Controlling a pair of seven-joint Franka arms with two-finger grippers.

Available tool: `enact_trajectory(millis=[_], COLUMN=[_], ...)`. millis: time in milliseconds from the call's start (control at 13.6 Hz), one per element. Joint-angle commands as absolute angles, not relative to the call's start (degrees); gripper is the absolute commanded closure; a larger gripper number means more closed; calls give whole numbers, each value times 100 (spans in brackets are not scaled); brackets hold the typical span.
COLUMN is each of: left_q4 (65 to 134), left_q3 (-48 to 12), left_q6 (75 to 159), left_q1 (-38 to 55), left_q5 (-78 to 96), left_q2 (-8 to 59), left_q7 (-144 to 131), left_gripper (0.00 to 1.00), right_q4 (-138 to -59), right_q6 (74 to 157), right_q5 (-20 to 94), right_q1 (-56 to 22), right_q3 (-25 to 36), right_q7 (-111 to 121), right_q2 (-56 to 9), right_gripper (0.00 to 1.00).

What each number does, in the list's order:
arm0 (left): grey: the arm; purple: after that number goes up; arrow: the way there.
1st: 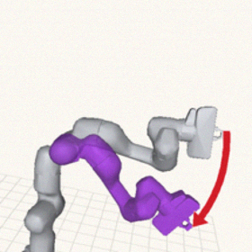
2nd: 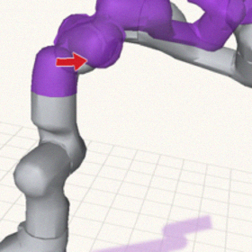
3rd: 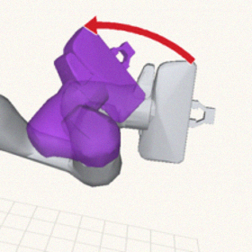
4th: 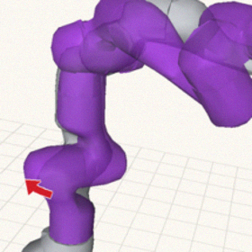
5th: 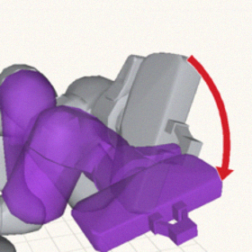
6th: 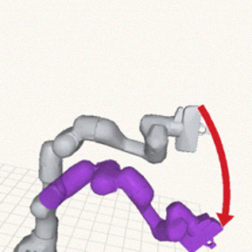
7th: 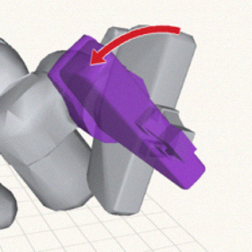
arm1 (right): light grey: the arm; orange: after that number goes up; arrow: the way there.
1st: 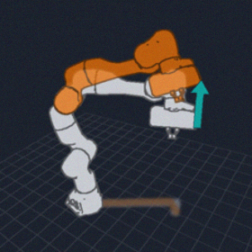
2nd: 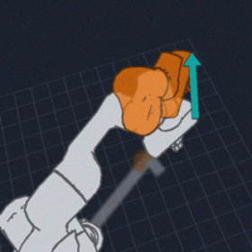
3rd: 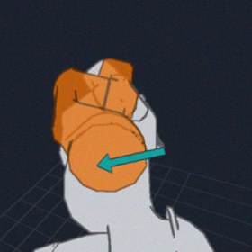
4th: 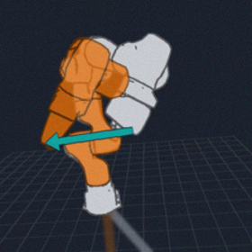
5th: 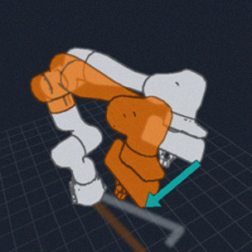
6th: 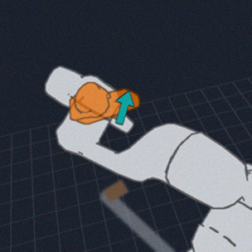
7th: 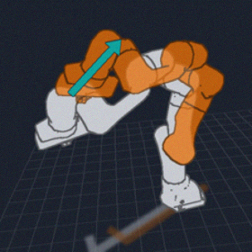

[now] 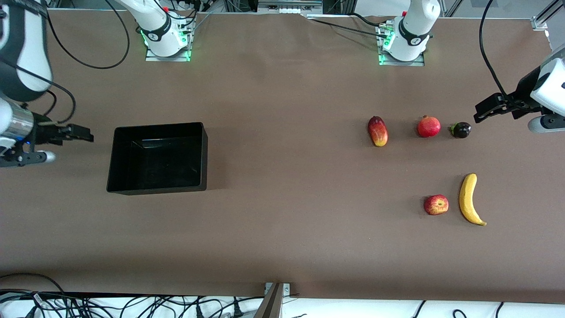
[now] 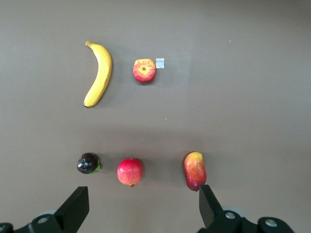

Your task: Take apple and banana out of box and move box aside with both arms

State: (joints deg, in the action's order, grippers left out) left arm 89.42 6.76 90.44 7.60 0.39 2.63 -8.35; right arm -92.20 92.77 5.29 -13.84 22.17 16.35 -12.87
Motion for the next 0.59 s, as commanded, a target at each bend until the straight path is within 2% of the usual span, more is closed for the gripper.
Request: enact_trajectory(millis=[0, 220, 513], left_q4=[9070, 9070, 9070], left_q3=[467, 440, 387], left_q6=[9009, 9009, 9018], left_q1=[537, 458, 387], left_q5=[-53, -53, -44], left_q2=[114, 106, 123], left_q7=[-791, -826, -835], left_gripper=[0, 0, 0], right_q4=[-8141, -7534, -7427], right_q6=[8403, 8464, 8298], right_q5=[448, 510, 378], right_q1=[-1529, -1538, -1564], right_q3=[2232, 2276, 2233], right_q7=[1653, 1732, 1714], right_q2=[-1485, -1529, -1442], right_gripper=[0, 0, 0])
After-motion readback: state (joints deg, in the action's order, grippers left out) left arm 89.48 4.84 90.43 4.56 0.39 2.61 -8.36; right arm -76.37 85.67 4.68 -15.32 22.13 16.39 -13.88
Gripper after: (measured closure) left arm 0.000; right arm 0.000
